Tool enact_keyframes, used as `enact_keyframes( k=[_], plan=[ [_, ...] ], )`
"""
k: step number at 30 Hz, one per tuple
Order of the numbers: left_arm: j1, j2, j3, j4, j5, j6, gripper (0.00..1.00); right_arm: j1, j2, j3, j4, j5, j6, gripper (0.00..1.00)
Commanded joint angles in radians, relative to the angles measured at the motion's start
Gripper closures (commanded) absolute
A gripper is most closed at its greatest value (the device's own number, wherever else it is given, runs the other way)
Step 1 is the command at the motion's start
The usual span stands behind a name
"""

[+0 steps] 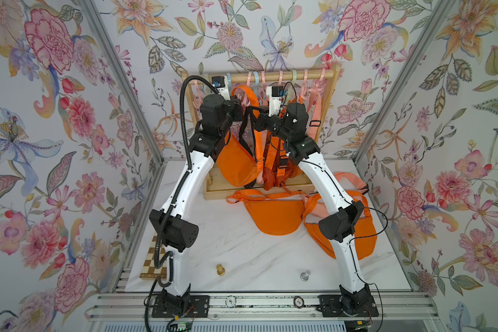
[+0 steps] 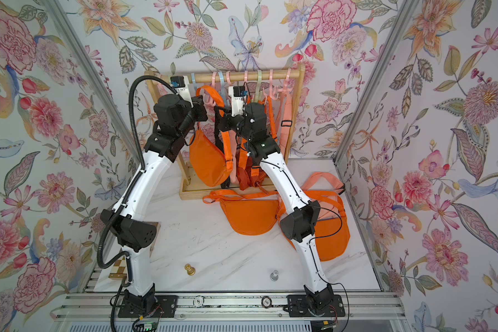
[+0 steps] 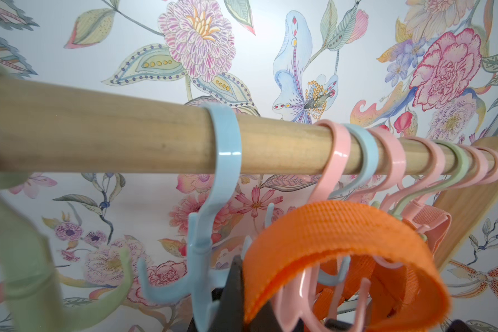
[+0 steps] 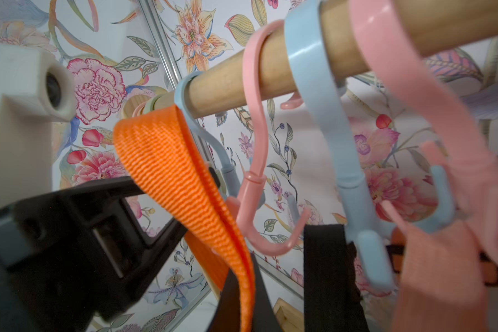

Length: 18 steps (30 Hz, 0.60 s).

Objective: Take the bag off the hook
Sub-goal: Pick up the bag from the hook, then place the bag inside the bag.

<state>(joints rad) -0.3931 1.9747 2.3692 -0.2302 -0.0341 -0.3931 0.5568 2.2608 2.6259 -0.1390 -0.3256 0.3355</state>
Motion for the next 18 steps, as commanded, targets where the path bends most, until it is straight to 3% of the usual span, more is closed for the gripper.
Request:
enact_keyframes(
  k=[1,11,18],
  plan=[
    [-0.008,-0.193,-0.081,0.034,-0.049,0.039,1.0,0.022,-0.164,-0.064,-0.077,-0.029,-0.074,1.0],
    [-0.083,-0.623,-0.556,0.079,-0.128,0.004,1.0,0.062,-0.542,-0.484,-0.138,0.003,-0.101,1.0],
    [-0.226,-0.766,-0.863,0.141,-0.141,-0.074,1.0,0.07,-0.815,-0.792,-0.217,0.142,-0.124,1.0]
  ],
)
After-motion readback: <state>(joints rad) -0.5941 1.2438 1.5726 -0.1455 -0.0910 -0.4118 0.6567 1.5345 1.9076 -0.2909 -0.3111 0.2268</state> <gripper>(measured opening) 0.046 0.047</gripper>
